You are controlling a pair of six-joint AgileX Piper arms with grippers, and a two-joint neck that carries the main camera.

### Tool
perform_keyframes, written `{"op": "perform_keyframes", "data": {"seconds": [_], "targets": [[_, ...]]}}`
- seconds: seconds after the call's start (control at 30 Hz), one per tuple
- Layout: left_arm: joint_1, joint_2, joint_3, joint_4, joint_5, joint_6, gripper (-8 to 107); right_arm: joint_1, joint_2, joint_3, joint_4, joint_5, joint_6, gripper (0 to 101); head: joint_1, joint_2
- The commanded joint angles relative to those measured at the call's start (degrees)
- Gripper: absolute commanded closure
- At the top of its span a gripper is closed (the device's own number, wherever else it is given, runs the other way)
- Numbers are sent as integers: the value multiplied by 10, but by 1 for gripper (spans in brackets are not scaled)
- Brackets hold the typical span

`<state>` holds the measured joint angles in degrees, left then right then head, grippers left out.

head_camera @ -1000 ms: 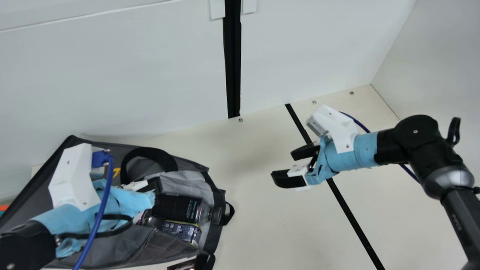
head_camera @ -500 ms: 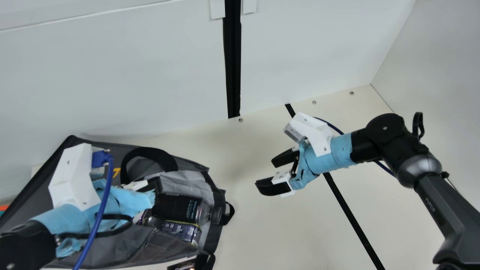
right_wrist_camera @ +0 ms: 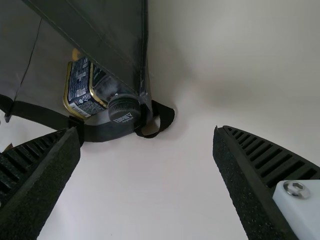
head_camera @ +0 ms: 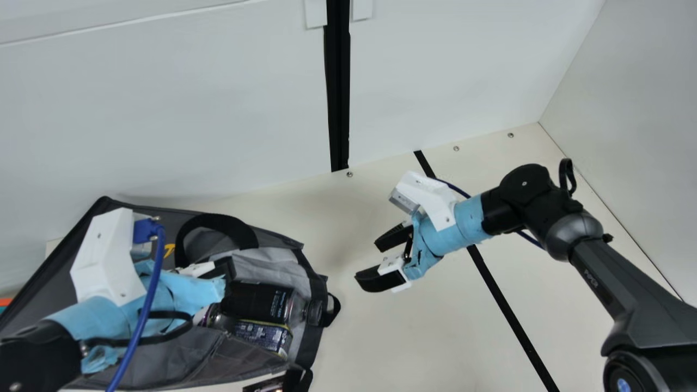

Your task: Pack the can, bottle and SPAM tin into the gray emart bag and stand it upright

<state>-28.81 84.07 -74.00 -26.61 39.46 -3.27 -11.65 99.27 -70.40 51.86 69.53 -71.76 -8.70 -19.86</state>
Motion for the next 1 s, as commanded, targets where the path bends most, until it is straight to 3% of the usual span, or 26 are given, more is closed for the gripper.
{"op": "perform_keyframes", "data": {"seconds": [0.0,0.97], "targets": [[0,0,0,0,0,0,107,6,6,0,3,-3,-2,6,-13,-1],[0,0,0,0,0,0,107,111,120,-42,39,-51,-21,6,-13,-1]]}}
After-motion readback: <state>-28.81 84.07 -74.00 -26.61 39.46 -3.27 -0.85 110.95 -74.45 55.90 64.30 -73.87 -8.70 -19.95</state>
